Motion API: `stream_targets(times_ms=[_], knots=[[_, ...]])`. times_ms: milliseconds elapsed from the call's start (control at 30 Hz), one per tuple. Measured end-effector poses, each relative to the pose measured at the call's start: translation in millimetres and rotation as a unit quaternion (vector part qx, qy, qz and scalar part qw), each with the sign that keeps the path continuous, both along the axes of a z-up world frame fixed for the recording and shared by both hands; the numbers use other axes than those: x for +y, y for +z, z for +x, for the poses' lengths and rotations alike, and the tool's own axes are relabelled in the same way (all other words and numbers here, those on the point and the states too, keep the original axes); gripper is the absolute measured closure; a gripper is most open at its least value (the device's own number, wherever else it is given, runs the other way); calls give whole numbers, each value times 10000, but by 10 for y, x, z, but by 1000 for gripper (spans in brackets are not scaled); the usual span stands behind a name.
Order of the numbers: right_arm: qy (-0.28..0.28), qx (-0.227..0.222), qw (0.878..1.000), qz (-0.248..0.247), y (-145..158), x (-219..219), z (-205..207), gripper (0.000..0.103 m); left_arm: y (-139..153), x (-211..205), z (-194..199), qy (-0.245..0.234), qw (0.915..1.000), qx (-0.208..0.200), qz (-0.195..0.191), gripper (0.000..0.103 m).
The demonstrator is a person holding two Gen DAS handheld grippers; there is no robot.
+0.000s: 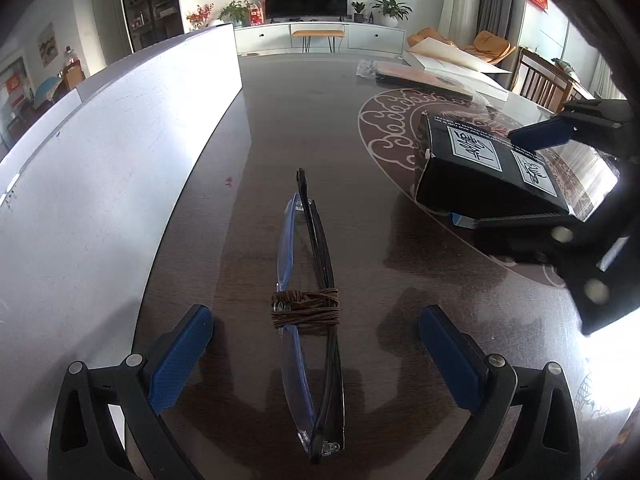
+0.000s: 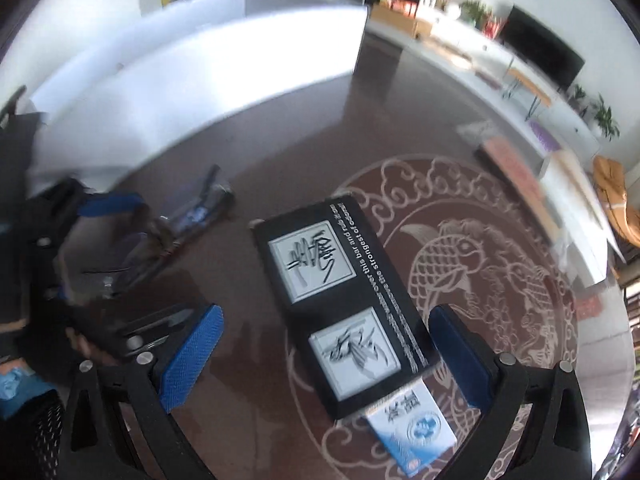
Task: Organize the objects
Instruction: 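Grasp the black soap bar box with the right tool, then lift the black soap box with the right tool and carry it toward the enclosure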
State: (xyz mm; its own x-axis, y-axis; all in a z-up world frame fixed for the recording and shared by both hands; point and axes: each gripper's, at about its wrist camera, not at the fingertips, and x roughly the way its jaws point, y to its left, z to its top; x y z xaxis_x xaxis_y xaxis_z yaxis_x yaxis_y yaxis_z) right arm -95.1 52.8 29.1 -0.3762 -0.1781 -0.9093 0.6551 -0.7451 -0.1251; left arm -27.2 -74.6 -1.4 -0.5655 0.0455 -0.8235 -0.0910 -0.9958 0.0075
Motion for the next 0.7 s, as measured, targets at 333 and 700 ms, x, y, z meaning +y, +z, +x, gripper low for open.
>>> stream_targets(times_ms=[333, 700], knots=[[-1439, -331, 9721, -1825, 239, 907, 657, 44, -1, 5, 1, 5, 10000, 2, -6, 0], [-2343, 85, 9654, -1142, -209, 1258, 1122, 43, 10, 7, 2, 11, 10000, 2, 1, 0]])
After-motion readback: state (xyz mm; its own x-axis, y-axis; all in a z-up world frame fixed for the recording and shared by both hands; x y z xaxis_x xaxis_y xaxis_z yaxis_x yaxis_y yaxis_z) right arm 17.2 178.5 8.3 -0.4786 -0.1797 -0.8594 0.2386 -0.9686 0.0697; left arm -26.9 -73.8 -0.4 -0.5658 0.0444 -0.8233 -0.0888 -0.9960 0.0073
